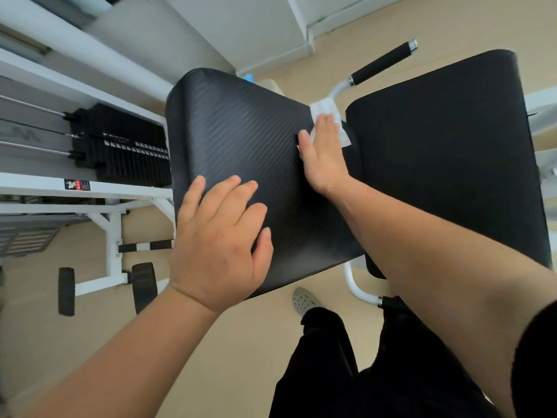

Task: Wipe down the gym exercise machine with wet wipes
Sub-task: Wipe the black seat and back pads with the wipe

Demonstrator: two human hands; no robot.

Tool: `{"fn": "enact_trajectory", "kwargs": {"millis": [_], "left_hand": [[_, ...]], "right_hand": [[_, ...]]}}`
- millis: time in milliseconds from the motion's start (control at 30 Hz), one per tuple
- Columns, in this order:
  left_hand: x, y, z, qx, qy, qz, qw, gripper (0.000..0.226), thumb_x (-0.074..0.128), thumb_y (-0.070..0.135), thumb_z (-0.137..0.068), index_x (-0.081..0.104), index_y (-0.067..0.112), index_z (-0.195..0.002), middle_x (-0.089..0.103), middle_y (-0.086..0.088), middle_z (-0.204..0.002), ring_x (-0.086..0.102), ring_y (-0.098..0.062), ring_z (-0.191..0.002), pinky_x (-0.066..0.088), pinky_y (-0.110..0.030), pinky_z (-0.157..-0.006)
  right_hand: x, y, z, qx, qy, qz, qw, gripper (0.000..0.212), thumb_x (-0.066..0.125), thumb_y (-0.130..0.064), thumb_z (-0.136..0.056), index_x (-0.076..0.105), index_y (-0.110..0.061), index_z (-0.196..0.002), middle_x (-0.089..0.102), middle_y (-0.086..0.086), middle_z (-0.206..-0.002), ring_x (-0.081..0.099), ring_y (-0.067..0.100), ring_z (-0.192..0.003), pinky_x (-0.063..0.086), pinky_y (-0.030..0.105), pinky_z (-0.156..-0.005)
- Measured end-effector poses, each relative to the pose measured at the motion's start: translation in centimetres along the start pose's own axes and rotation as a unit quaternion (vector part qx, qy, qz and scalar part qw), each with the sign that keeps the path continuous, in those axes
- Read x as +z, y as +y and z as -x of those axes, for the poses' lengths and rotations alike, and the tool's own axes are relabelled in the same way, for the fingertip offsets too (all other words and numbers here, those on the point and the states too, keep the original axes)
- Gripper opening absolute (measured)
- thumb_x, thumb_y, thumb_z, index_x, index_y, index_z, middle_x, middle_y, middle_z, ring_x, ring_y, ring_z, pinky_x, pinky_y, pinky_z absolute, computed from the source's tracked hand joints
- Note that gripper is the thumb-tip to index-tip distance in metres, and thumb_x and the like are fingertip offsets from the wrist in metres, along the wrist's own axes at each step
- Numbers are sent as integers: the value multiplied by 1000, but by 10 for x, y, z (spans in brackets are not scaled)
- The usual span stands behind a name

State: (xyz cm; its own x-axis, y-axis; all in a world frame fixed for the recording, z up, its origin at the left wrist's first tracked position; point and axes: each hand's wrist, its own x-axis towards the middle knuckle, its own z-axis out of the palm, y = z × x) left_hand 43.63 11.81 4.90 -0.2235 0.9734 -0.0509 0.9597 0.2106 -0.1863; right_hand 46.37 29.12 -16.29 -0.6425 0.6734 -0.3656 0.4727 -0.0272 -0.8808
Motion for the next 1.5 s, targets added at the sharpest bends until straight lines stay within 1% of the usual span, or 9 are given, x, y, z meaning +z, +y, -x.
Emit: {"fn": "enact_trajectory", "kwargs": {"millis": [200,433,600,767,1033,1133,1267,1367,1500], "left_hand": [[-1,2,-1,-1,-7,3,1000,23,61,27,-86,74,11,-97,68,-9,-126,60,-32,-124,31,-58,-114],[0,2,-2,8,-8,-17,1000,22,61,27,-88,74,13,-98,68,-7,-126,60,-31,-122,32,-59,-112],[3,1,0,8,23,-6,1000,16,60,20,-84,73,12,-89,70,-7,-117,63,-32,-117,33,-59,-112],[2,-1,0,14,53,6,998,13,58,14,-78,70,12,-81,71,-6,-106,65,-32,-108,33,-55,-113],[5,-2,0,19,62,18,998,15,55,13,-78,70,11,-80,71,-6,-104,66,-32,-105,36,-56,-111],[5,-2,0,17,58,19,998,15,56,12,-77,71,11,-80,71,-6,-105,66,-32,-105,36,-57,-110],[3,-2,0,17,46,25,998,15,57,13,-77,71,10,-81,70,-7,-105,66,-32,-105,37,-58,-110],[3,-3,0,20,40,25,999,16,56,15,-78,71,11,-82,70,-7,-105,65,-32,-107,36,-59,-110],[3,-3,-1,21,43,23,999,17,54,15,-79,71,11,-82,70,-6,-105,66,-31,-106,37,-58,-110]], "right_hand": [[6,30,91,-238,-64,24,969,75,29,-46,-105,9,-1,-162,-5,11,-170,-8,31,-159,-2,43,-129],[-14,44,0,208,-1,-36,977,78,24,-64,-101,28,-9,-156,24,19,-163,16,36,-152,16,54,-123],[-12,-38,-17,-19,-19,10,1000,94,17,-65,-93,15,-1,-162,8,20,-170,2,32,-158,4,45,-128],[0,-29,51,-268,-54,32,961,83,30,-54,-103,11,1,-162,1,21,-170,-5,36,-159,1,46,-129],[-25,31,-20,192,5,-2,981,74,16,-65,-95,46,-18,-144,43,10,-146,44,34,-135,37,54,-110],[-23,-35,-31,3,25,-26,999,80,20,-69,-94,54,-8,-131,52,14,-136,47,32,-129,35,53,-112],[-5,-96,4,-204,-49,24,978,79,24,-56,-103,17,-4,-162,10,14,-171,2,29,-159,1,41,-129],[-1,-71,27,-335,-32,52,940,83,29,-55,-105,14,5,-160,7,24,-169,2,37,-159,7,52,-129],[-7,-42,-3,-160,-22,41,986,90,24,-64,-98,18,1,-160,16,21,-169,10,34,-158,12,52,-127]]}}
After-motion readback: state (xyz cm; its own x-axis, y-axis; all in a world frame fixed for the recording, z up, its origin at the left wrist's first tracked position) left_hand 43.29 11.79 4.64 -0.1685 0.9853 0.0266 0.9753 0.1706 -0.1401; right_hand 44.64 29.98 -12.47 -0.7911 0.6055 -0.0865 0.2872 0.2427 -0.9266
